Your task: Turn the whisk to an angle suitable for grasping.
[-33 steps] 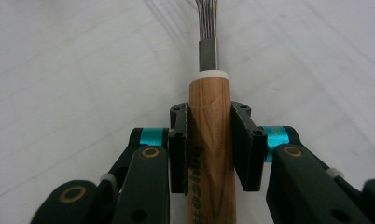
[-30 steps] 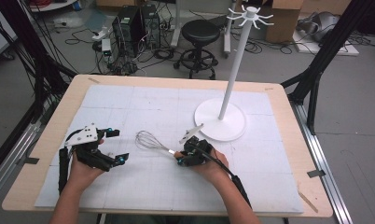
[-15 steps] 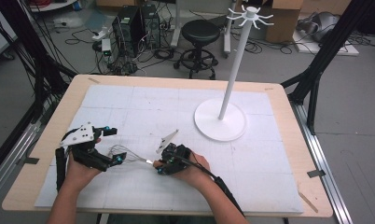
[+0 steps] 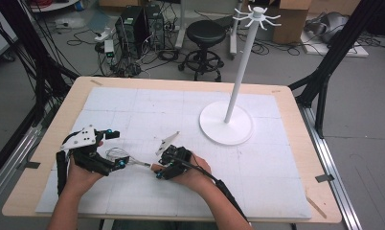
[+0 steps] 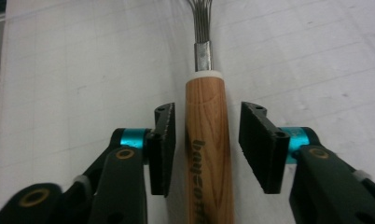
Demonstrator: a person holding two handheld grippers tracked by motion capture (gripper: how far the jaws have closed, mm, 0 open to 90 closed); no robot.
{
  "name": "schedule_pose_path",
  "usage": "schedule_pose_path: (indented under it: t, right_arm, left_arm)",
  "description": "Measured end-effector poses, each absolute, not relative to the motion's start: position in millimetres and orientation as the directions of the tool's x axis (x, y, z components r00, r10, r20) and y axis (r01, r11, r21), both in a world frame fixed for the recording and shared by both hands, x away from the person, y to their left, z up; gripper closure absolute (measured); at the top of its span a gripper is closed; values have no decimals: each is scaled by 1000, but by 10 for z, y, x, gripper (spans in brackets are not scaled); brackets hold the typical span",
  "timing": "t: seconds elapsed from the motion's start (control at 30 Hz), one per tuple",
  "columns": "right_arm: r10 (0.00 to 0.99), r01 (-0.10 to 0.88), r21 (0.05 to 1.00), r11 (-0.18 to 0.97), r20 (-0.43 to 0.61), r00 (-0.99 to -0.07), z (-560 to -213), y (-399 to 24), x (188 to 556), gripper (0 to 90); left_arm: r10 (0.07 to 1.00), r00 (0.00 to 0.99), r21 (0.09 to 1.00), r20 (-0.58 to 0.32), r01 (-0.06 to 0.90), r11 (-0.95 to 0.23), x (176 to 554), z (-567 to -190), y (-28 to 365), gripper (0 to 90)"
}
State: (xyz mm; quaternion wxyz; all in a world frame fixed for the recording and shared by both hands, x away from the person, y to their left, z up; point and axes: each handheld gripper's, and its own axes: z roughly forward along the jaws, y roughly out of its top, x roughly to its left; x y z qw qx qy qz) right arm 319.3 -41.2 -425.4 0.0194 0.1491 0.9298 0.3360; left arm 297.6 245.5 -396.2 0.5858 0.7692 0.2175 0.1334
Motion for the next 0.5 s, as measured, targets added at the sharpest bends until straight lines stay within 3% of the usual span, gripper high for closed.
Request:
schedule_pose_path:
  t: [0.5]
  right_arm:
    - [506, 348, 789, 506, 56, -861, -3920, -1634, 3006, 409]
  left_arm:
    - [486, 872, 953, -51, 188, -237, 2984, -3983, 2420, 22]
